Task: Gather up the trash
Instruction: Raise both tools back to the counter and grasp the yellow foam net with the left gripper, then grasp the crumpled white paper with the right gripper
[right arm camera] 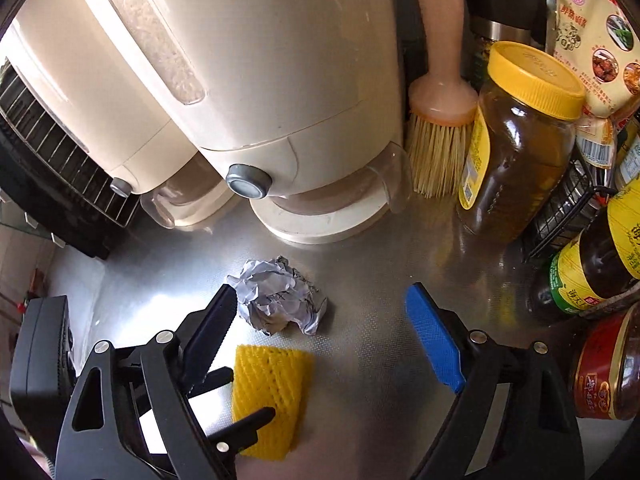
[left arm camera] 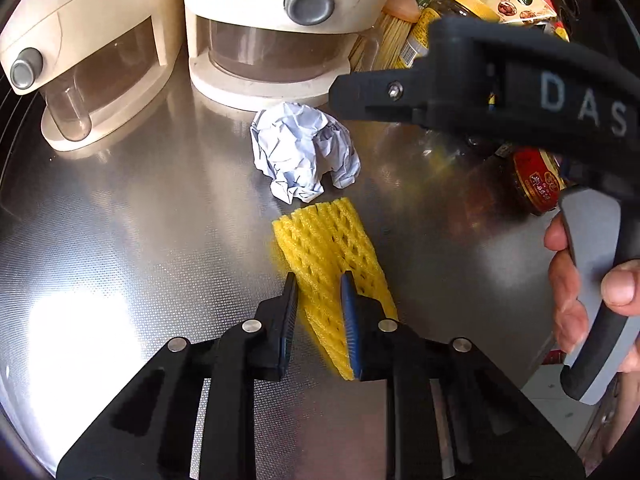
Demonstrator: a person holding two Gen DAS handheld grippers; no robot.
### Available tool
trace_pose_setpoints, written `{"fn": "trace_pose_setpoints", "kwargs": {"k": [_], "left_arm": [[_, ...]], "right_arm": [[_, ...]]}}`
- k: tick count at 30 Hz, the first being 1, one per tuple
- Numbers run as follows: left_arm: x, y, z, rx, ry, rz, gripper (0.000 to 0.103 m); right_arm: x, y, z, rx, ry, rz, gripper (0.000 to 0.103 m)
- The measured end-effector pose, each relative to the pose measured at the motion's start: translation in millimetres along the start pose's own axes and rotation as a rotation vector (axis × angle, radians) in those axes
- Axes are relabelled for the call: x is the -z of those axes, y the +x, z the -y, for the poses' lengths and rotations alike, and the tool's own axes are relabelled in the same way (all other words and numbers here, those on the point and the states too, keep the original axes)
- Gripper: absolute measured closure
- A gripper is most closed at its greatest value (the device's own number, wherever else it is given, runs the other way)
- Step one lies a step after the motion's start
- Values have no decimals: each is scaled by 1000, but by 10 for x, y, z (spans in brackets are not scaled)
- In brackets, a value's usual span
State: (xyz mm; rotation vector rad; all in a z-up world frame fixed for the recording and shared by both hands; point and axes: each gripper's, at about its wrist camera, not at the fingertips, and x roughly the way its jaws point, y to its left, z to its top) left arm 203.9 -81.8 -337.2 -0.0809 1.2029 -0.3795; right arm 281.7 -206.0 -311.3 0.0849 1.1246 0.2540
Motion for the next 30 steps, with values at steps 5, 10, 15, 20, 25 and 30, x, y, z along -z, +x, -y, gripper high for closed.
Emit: {"fn": "trace_pose_setpoints", "kwargs": {"k": [5,10,15,20,25,30], "left_arm": [[-9,-95,-106,-35,1,6,94],[12,-168,-236,-70,-8,1,94],[69,-238,-327,-83,-21,0,94],[117,-358,-363,-88,-34,6,95],[153,-536,-291,-95,-16,26,95],[311,-661,-202,-119,14,64,95]], "right_arm": [[-45,208,-96,-4,-31,-35,20],[-77,386,-201,-42,-50,-53,38],[-124,449,-382,-35,-96,-57,52],[-123,515,-419,-19,-78,-60,61],[-63,331,-420,-28,-44,-65,78],[157,68,-434,-17,-60,-37,80]]}}
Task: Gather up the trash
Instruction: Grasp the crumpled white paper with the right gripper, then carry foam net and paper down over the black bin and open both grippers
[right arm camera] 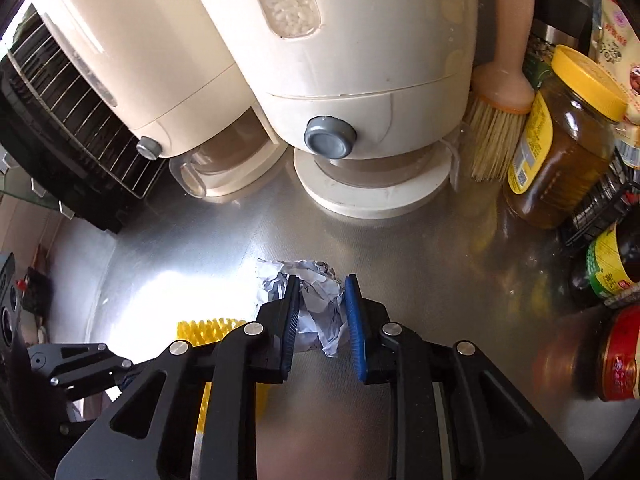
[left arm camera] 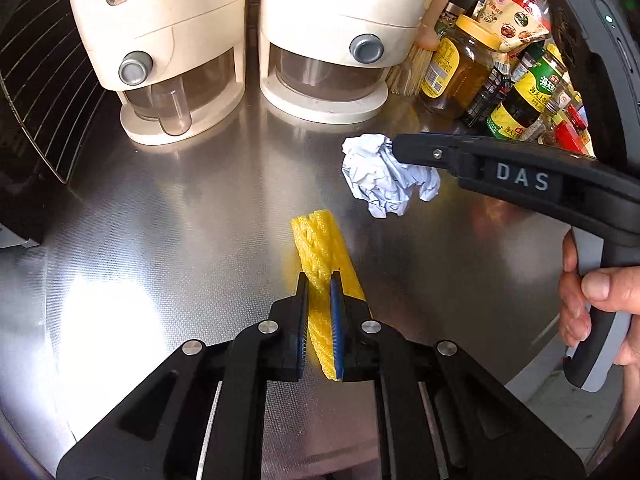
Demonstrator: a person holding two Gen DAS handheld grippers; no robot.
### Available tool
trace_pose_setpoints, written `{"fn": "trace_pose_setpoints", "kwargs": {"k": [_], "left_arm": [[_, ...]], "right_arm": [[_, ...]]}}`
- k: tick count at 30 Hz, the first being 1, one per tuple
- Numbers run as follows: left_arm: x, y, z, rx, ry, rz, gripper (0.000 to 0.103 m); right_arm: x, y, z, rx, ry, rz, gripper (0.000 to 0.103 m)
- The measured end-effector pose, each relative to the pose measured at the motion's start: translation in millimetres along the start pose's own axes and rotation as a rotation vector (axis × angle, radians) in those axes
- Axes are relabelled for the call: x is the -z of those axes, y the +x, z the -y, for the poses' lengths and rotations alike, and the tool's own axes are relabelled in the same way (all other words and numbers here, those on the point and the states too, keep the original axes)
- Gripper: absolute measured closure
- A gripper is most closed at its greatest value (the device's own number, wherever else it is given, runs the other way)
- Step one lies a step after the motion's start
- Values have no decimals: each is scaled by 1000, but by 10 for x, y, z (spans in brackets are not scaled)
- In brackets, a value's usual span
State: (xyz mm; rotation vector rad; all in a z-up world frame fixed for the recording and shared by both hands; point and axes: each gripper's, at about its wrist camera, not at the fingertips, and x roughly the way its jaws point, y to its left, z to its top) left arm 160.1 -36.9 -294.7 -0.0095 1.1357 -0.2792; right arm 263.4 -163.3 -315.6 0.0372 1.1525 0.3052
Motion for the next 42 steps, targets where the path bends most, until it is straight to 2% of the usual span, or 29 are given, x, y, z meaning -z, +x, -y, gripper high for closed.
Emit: {"fn": "trace_pose_setpoints", "kwargs": {"k": [8,11,18,24,31,36,42], "left_arm": [[405,-313,169,-51,16,38,94],[595,-484,262,-97,36,57,94],[1095,-808,379,-91,33,59,94],[1546,-869,408,-61,16,18,94],[2162,-469,365,-12,3,-91,94],[2527,15,286,32,-18,-171,94],[2753,612,255,67,-19,-250,94]], "right_arm": [[527,-527,42,13,17,51,80],[788,-737,-12,14,27,61,80],[1443,-1219,-186,19,21,78,80],[1999,-1408,-294,9,46,62,80],[2646,-1181,-253,6,110,-47,80],[3007,-772,-109,27,173,-125,79],[3317,-219,26,68,237,-167,79]]}}
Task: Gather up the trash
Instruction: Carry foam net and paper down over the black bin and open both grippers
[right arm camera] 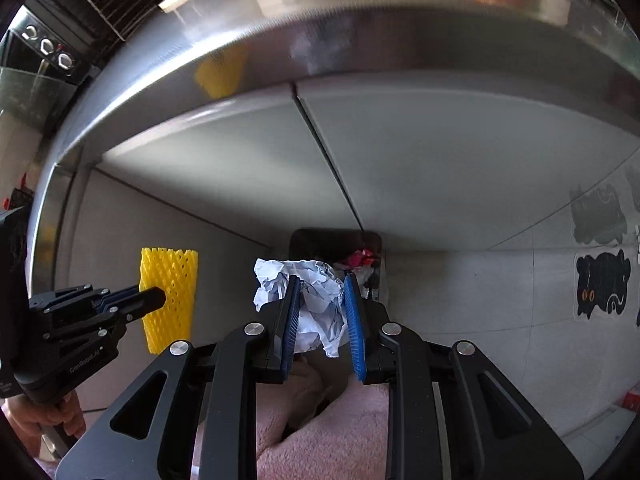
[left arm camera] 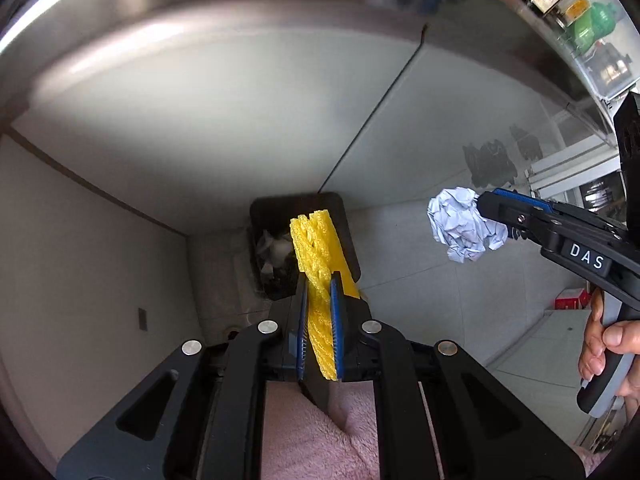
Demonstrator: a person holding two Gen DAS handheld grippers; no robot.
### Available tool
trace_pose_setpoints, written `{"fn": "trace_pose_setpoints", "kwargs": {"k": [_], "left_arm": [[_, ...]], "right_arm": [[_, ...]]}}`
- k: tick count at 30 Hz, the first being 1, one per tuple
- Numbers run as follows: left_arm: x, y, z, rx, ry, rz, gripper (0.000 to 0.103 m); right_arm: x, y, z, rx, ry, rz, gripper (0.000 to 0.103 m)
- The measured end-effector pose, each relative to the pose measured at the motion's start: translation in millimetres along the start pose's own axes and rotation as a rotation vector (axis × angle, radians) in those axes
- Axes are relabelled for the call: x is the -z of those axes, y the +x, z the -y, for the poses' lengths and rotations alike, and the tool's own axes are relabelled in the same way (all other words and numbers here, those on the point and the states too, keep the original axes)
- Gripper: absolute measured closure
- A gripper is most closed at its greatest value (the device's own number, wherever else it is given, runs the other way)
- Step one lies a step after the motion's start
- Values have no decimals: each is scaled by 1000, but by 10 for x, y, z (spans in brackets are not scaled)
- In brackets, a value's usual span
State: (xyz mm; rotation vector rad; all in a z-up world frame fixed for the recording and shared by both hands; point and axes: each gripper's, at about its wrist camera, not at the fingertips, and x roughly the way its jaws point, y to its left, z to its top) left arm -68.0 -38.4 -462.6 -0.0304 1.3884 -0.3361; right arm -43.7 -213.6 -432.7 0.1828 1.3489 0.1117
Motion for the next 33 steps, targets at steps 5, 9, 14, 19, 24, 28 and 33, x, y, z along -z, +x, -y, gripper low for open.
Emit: {"fn": "trace_pose_setpoints", "kwargs": {"k": [5,9,14,19,24,28,33], "left_arm": [[-28,486,-54,19,-5,-37,94],[-64,870,-124,36,-20,-80,94],[-48,1233,-266,67,-52,-136,94],[-115,1437,-328,63,-55,-156,92],[-151,1427,-372,47,-57,-152,75],[-164,1375,-402,29,-65,-157,67],[-229,1060,-418,-5,-47,-108,27]], "right_arm": [[42,473,55,21,31,-21,79],[-6,841,83,8,70,-57,79],[-58,1294,146,-11,120,-116,79],[-76,1601,191,1,135,-147,79],[-121,1715,165,-2,155,-145,64],[-175,1680,154,-9,173,-129,42],[-234,1520,94,40,143,-113,10]]}}
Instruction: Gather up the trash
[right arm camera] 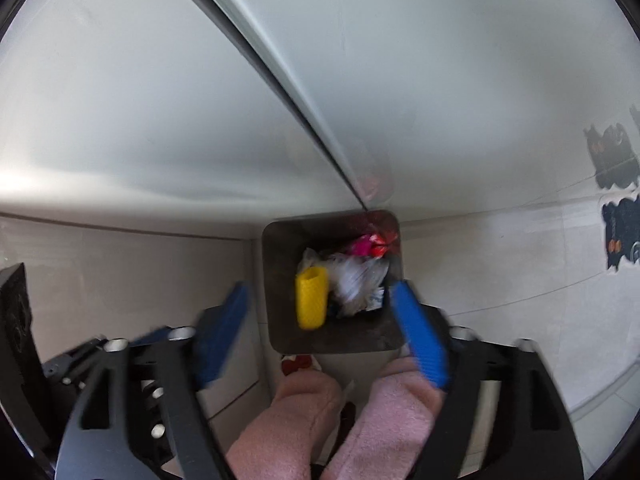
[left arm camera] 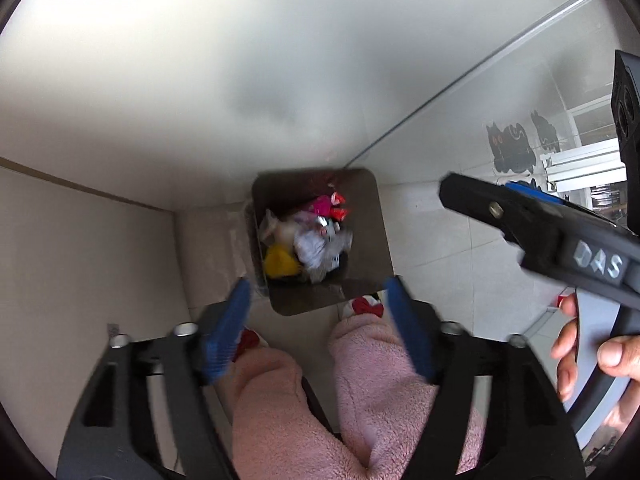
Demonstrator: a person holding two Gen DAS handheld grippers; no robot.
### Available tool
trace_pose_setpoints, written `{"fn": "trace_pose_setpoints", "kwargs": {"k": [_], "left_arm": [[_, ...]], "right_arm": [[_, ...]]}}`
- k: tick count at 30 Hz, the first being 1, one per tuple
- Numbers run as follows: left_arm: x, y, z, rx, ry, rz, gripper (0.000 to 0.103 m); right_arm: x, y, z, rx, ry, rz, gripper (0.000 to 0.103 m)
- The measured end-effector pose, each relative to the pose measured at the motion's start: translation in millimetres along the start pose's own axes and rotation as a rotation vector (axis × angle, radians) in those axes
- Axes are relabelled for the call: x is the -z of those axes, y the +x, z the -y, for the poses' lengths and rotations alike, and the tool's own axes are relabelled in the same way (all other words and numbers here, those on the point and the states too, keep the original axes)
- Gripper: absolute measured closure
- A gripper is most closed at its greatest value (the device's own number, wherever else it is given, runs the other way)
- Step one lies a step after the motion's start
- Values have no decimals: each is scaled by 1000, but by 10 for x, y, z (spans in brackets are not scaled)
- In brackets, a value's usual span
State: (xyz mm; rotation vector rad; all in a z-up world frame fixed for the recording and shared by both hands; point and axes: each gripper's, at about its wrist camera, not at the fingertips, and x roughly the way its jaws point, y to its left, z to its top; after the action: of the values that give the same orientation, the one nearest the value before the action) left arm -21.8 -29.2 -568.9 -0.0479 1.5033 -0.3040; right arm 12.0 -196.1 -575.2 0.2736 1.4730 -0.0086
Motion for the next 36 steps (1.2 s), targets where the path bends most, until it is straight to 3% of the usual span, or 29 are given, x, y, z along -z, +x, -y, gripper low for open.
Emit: {"fn": "trace_pose_setpoints", "kwargs": {"k": [1,3,15,23,29,36], "left_arm": [[2,-93,5,-6,1,19,17],[12,-326,13,-10,-3,54,8],[-31,-1896,219,-41,25,232,8],[-106,-3081,300,-36,11,423,8],[-166,-3918,454,-104,26,573,8],[-260,-4619,557,-223,9,675,8]], "right_arm": [[4,-80,-33,9,-21,12,3],[26,-228,-94,26,-54,29,3],[58,-1793,-393,45,-161,180,3],[-34,-2769,-691,99,-219,318,3],[-160,-3566,-789,82,-210,477,3],[-296,-4288,-909,72,-216,612,3]]}}
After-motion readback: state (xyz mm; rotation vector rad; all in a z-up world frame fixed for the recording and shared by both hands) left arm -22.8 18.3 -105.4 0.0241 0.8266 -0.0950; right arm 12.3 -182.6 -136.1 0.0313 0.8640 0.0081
